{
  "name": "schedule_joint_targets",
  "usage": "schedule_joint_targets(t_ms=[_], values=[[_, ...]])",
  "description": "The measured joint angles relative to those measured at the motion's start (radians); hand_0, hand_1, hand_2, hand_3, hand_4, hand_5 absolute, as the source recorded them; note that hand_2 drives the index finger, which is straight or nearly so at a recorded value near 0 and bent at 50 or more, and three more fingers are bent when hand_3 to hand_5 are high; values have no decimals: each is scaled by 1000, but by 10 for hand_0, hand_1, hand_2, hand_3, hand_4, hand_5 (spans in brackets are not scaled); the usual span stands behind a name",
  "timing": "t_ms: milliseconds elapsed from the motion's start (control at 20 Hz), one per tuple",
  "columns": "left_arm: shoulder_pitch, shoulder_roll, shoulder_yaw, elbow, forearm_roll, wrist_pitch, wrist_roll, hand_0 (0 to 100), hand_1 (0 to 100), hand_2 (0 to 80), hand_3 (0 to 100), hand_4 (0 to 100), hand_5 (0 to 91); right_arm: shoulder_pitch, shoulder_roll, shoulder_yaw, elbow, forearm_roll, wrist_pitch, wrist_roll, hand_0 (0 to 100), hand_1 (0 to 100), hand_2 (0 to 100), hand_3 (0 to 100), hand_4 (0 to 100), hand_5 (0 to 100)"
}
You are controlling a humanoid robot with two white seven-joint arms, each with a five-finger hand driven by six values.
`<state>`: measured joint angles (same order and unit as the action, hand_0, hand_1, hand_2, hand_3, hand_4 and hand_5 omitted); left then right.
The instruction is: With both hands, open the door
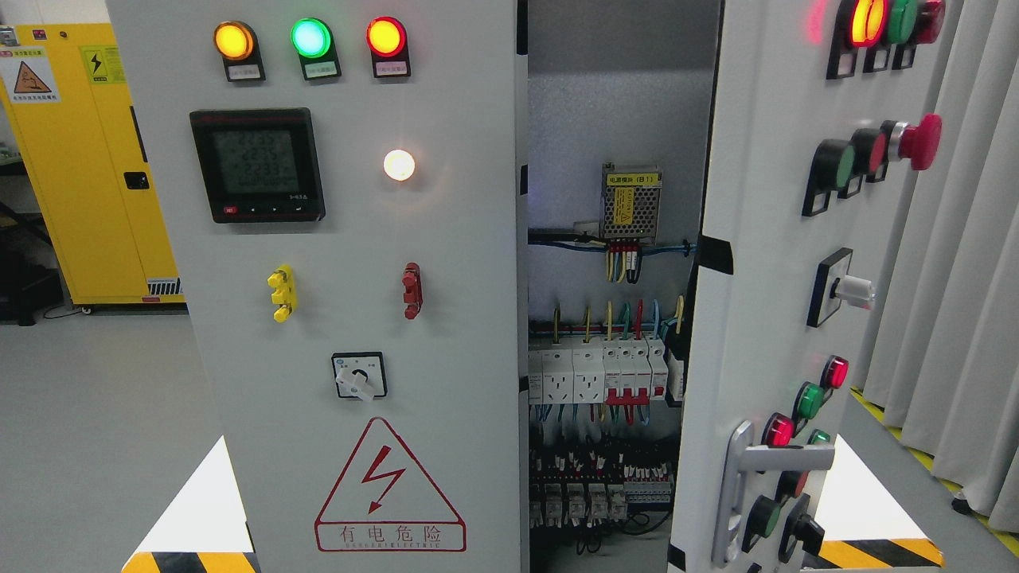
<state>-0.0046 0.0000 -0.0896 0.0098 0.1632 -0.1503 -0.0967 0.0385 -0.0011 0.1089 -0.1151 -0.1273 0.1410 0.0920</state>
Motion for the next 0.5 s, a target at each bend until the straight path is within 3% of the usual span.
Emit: schedule_joint_targets(t_ms=[501], values=[[18,6,15,-58,34,-18,-1,0,0,0,0,0,0,0,1,0,0,0,0,0,201,122,0,0,0,0]])
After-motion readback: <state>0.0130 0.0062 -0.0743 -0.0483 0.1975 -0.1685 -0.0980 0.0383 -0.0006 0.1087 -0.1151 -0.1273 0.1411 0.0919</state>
